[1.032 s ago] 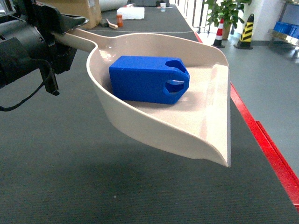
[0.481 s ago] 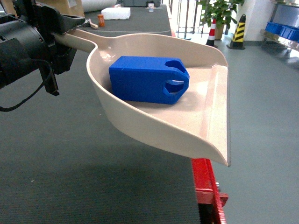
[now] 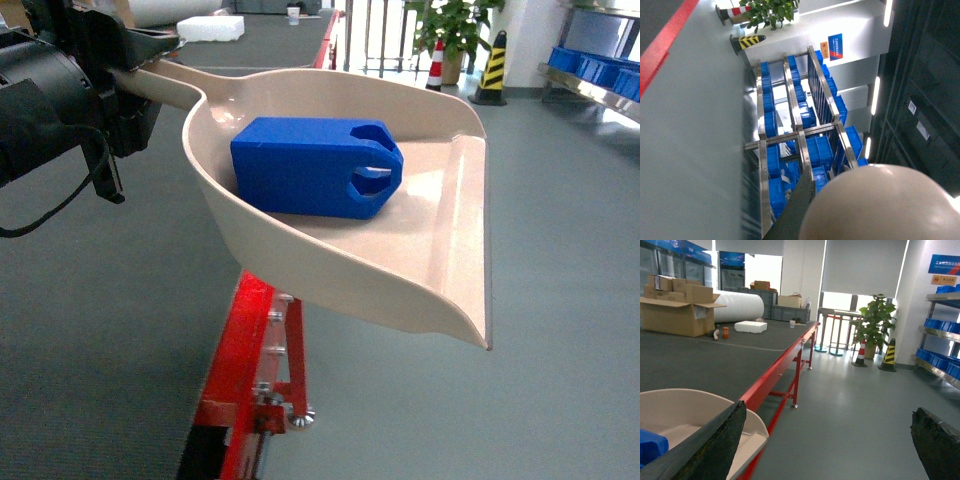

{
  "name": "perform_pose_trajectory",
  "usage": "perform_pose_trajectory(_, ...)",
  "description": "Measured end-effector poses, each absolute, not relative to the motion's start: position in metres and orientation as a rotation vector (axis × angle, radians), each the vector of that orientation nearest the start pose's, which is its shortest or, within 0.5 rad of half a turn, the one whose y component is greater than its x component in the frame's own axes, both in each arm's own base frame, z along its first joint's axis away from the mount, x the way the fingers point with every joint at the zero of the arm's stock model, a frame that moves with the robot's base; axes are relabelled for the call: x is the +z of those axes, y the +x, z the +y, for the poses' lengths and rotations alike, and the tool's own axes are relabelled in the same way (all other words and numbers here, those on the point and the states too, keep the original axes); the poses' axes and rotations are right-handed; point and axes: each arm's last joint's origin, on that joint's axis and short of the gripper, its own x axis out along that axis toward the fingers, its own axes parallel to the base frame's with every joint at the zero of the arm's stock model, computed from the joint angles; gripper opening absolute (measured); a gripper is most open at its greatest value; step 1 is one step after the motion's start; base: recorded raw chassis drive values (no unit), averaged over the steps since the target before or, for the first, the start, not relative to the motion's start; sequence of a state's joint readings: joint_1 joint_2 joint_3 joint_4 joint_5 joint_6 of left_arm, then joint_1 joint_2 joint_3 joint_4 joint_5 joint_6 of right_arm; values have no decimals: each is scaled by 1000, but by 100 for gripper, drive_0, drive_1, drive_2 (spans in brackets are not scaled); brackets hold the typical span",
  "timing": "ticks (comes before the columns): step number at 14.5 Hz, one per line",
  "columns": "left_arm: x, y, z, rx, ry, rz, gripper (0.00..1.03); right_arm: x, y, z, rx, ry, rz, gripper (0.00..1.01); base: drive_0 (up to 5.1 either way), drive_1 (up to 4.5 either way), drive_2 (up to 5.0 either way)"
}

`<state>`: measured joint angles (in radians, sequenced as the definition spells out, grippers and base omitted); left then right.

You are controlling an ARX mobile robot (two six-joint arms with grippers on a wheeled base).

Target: Place part in tray to right shelf

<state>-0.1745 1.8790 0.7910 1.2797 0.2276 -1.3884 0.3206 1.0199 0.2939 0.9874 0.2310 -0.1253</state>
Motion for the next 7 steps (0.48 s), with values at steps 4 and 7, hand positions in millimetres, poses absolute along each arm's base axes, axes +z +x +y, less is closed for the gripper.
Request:
perform_pose_trajectory(4, 184, 354, -69, -471, -1358, 118, 12, 236, 190, 56, 73, -53, -259, 98, 492, -249, -249)
perform_pose_trajectory(7, 184, 355, -69, -469, -1358, 113, 12, 236, 190, 56, 73, -53, -259, 98, 491, -249, -249)
